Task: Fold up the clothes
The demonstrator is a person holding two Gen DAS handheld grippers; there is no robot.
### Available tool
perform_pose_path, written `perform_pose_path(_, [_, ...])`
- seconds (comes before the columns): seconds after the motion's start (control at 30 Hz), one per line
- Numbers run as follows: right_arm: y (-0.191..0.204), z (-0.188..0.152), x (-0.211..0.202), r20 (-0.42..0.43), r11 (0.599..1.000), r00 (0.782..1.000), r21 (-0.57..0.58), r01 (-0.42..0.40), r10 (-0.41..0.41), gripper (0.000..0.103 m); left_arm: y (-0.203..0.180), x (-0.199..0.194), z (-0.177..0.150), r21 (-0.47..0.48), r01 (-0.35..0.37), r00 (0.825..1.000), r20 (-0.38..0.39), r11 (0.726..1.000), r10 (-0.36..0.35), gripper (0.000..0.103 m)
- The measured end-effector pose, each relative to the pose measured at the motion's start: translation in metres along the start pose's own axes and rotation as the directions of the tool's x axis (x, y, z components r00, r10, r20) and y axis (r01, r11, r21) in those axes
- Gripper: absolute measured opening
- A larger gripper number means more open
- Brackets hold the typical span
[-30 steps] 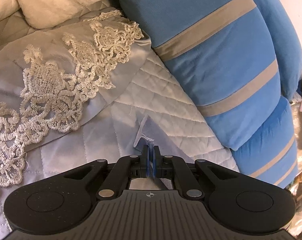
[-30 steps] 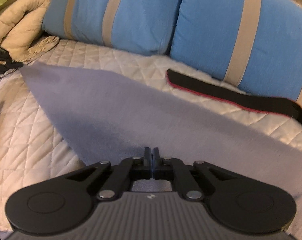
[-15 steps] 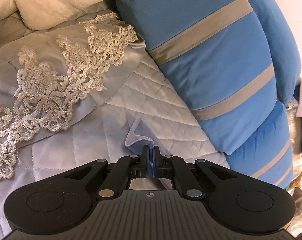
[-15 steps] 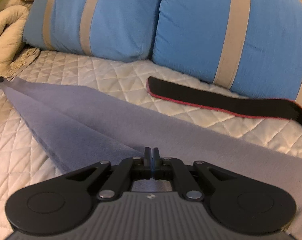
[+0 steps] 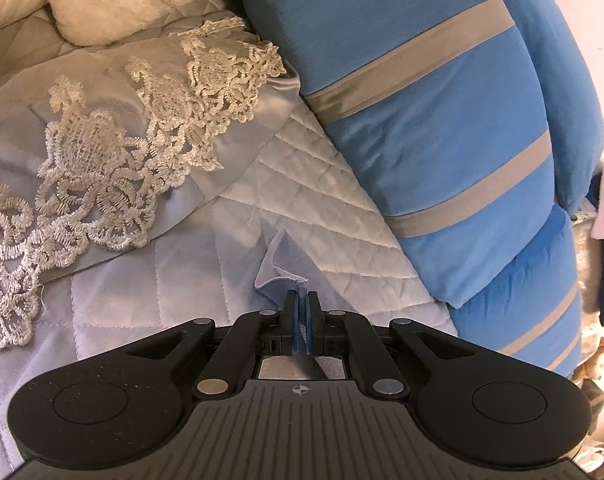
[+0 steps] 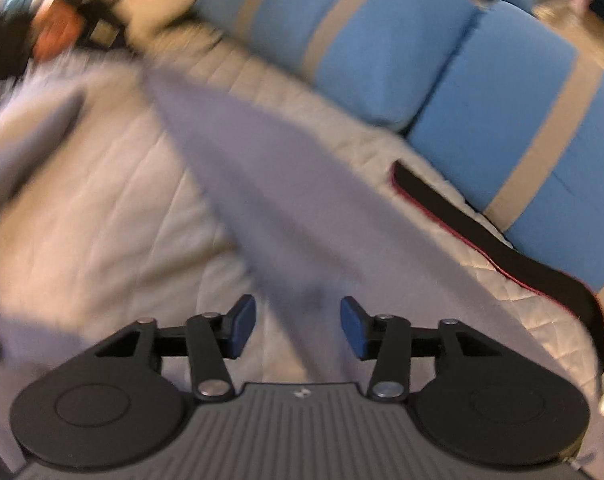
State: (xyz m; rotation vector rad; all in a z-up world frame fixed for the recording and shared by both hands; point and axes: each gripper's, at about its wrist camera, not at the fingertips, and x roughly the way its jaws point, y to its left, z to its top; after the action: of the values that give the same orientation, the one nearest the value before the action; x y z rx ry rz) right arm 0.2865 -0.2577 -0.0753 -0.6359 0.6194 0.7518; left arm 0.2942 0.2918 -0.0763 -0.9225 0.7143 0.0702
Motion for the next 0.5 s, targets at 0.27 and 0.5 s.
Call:
perform_pose_path(0.27, [0.020, 0.000, 0.017, -0.022, 0.988, 0.995, -0.125, 0.093, -0.097, 0.000, 0.000, -0.007, -0.001, -0.012, -0.023, 1.000, -0.011, 1.000, 0.023, 0.002])
perform_pose_path(0.5, [0.020, 0.004, -0.009, -0.003, 0.990, 0.997, -0.122, 0.072, -0.073, 0.000, -0.005, -0.024, 0.000, 0.031, -0.035, 0.999, -0.008, 0.999, 0.035, 0.002])
